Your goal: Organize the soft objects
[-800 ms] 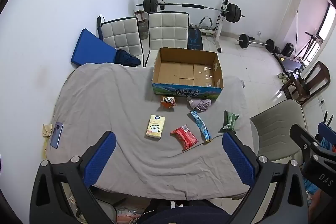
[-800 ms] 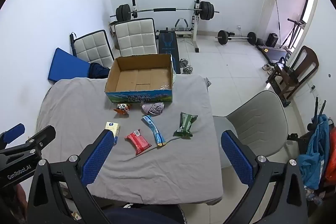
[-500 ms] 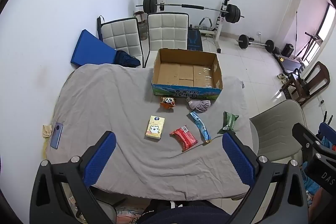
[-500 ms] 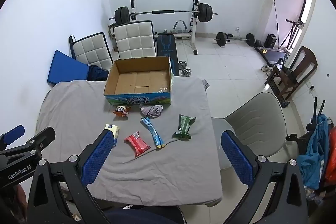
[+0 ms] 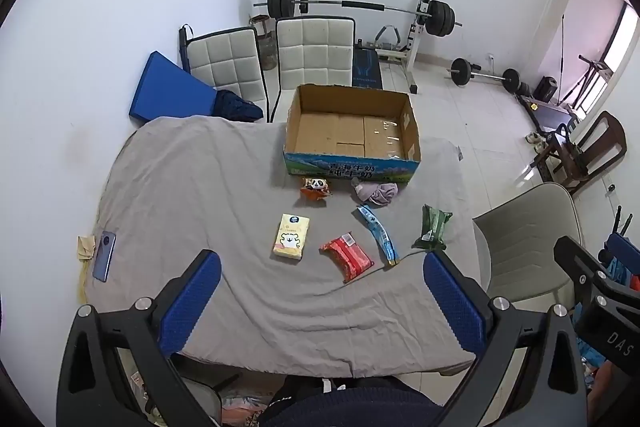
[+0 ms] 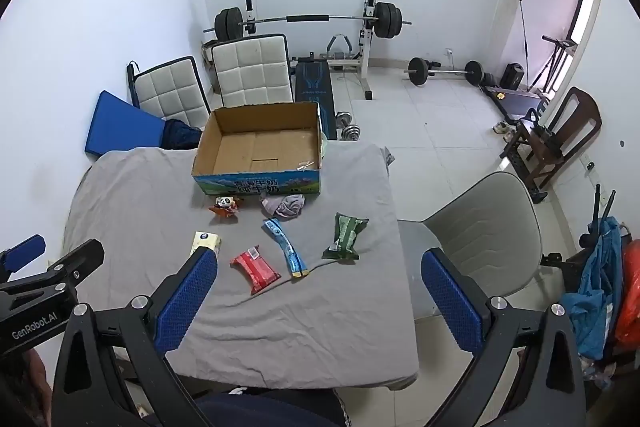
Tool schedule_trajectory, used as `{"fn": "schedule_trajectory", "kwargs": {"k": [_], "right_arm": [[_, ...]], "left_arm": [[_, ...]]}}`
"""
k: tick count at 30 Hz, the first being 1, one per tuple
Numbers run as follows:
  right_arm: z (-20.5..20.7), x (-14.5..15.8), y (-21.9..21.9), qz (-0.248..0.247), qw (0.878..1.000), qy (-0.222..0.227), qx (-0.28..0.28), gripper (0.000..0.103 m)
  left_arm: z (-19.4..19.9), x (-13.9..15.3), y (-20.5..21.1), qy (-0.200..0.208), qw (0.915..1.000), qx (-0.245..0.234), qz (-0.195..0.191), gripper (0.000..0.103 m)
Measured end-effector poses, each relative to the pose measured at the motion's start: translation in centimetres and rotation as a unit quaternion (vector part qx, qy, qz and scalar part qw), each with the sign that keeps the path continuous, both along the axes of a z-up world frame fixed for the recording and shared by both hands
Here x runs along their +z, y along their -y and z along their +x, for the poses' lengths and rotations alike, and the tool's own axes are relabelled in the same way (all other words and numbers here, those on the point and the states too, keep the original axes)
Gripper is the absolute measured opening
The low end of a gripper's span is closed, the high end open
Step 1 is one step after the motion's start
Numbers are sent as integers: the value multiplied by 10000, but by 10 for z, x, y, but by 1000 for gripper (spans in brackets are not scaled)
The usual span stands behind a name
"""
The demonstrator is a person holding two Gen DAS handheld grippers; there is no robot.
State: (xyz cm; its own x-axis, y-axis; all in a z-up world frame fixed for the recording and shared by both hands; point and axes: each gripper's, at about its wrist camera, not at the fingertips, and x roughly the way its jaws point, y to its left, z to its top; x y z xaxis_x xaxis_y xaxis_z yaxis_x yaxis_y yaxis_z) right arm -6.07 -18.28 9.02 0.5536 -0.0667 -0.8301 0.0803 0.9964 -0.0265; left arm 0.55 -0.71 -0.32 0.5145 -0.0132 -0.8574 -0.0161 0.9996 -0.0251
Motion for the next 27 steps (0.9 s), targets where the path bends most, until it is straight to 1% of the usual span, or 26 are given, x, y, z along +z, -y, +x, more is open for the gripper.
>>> {"fn": "schedule_trajectory", "kwargs": {"k": [11, 27], "right_arm": [[-1, -10, 3, -27, 10000, -58, -48, 103], [-6, -17, 5, -25, 10000, -39, -59, 103]], "left_arm": [[-2, -7, 1, -48, 10000, -45, 28, 103], [-3, -6, -1, -53, 10000, -21, 16, 103]]}}
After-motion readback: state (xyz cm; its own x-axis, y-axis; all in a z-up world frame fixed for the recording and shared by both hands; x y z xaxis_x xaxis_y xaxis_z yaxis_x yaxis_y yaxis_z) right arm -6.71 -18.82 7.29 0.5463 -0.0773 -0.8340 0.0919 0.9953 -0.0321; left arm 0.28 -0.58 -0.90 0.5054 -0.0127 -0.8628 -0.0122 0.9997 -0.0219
